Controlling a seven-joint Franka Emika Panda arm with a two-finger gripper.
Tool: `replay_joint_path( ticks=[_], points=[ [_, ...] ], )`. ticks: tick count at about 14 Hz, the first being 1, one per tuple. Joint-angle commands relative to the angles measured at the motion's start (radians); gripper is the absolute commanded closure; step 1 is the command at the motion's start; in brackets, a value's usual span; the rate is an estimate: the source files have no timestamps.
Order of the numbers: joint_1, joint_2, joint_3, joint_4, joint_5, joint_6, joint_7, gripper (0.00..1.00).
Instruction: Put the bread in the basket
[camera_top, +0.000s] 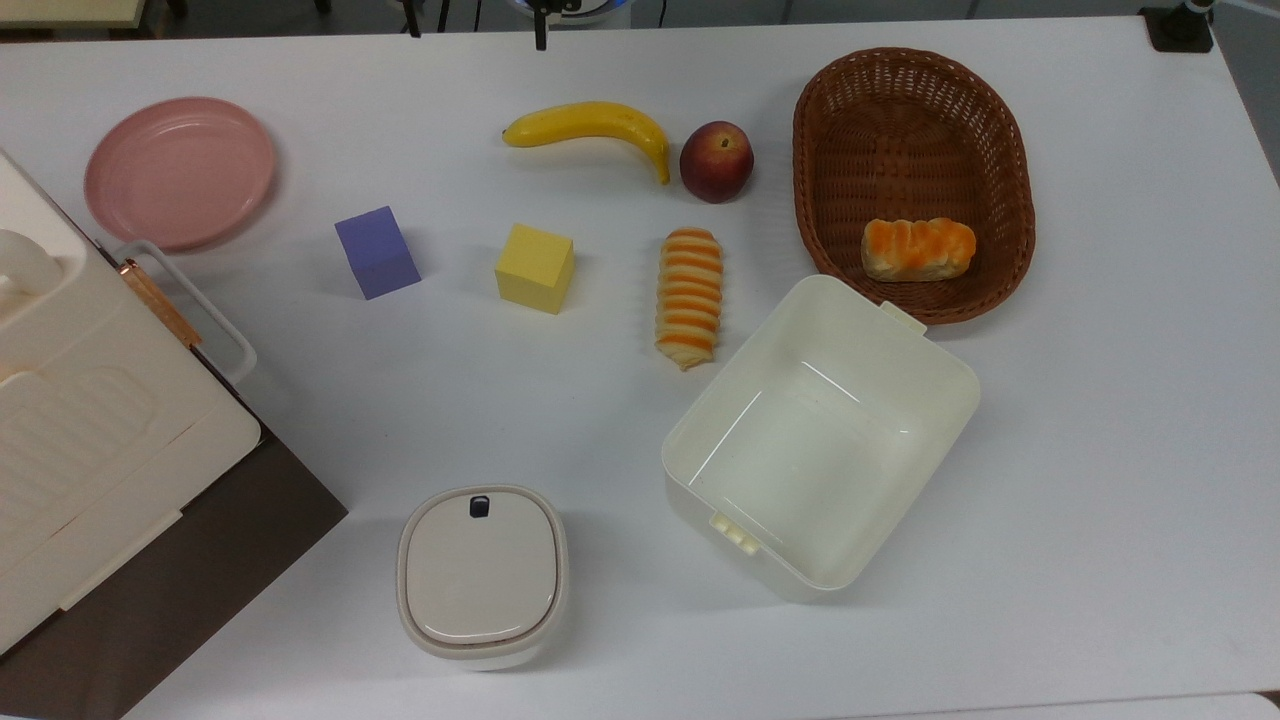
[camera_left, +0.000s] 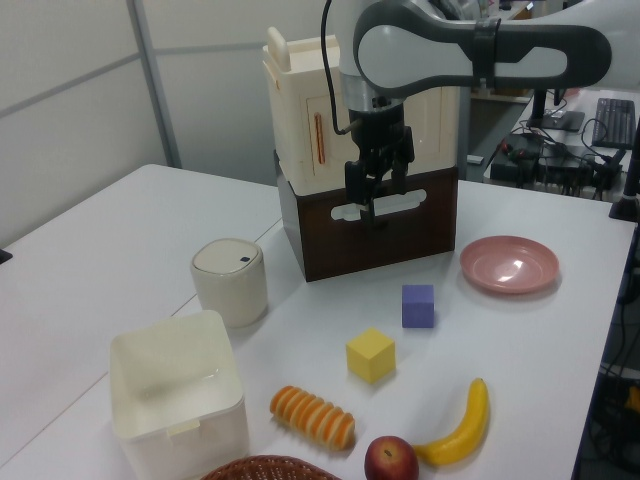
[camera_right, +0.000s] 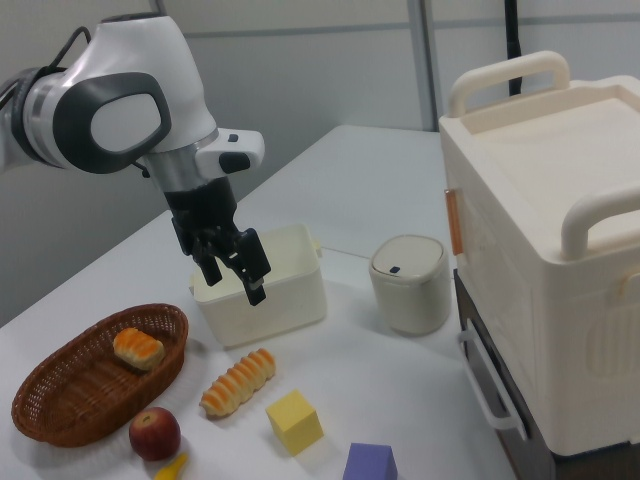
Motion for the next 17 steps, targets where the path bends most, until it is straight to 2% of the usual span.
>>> replay_joint_path(
  ticks=[1,17],
  points=[
    [0.000,-0.018,-0.006,-0.001,0.020,-0.060,-0.074,0.00],
    [0.001,-0.002,-0.003,-0.002,0.022,-0.048,-0.076,0.00]
  ],
)
